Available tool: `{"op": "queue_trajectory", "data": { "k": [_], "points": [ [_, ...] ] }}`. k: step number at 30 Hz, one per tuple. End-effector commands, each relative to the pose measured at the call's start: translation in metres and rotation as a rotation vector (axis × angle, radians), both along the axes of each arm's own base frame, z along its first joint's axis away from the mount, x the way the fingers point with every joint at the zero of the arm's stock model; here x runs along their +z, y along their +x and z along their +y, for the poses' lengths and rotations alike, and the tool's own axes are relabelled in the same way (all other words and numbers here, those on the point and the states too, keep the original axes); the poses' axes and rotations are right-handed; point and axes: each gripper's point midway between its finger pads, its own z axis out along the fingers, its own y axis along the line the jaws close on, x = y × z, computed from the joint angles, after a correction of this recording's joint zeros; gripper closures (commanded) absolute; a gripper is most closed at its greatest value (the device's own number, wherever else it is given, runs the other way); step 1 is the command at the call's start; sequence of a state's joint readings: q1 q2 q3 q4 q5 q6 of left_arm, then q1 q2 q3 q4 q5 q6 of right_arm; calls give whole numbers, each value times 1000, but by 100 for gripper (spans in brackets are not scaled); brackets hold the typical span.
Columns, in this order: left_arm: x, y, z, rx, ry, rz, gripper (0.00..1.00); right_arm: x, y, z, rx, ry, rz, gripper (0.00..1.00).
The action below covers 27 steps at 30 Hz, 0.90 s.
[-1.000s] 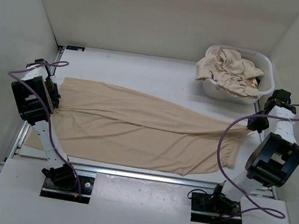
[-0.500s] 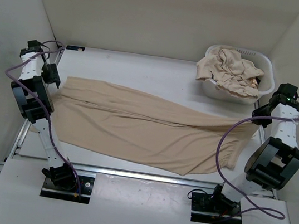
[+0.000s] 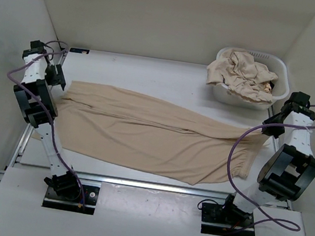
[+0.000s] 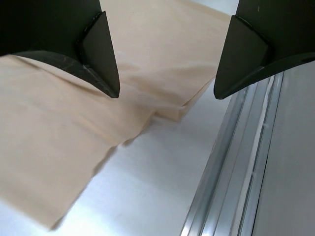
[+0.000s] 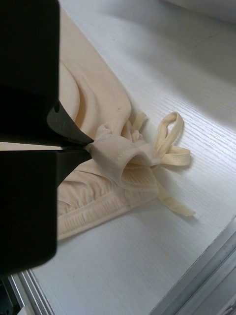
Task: Fold and stack the trousers
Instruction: Fold the trousers
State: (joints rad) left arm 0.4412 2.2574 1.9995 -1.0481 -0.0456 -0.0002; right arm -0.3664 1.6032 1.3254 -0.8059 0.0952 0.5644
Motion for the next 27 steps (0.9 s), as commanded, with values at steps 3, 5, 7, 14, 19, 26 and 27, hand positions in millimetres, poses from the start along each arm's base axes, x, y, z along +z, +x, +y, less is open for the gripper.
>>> {"op": "queue_trajectory", "data": {
  "k": [3, 5, 7, 14, 19, 26, 27],
  "points": [
    [16, 32, -19, -62, -46, -109, 16, 7, 3, -5, 11, -19, -6, 100],
    [7, 32, -20, -61, -54, -93, 20, 7, 3, -7, 7, -28, -2, 100],
    [-6, 30, -19, -57, -58, -64, 24, 9, 2, -7, 7, -28, -1, 100],
    [-27, 49, -28, -87, -142, -95, 34, 10, 0, -8, 3, -32, 11, 100],
    [-29, 58, -37, -112, -138, -124, 49, 13, -6, -9, -4, -48, 17, 100],
    [-45, 33, -42, -98, -121, -32, 72, 19, -10, -9, -9, -59, 10, 100],
    [-51, 25, -43, -93, -126, -1, 70, 19, -10, -9, -9, -59, 10, 100]
  ]
}}
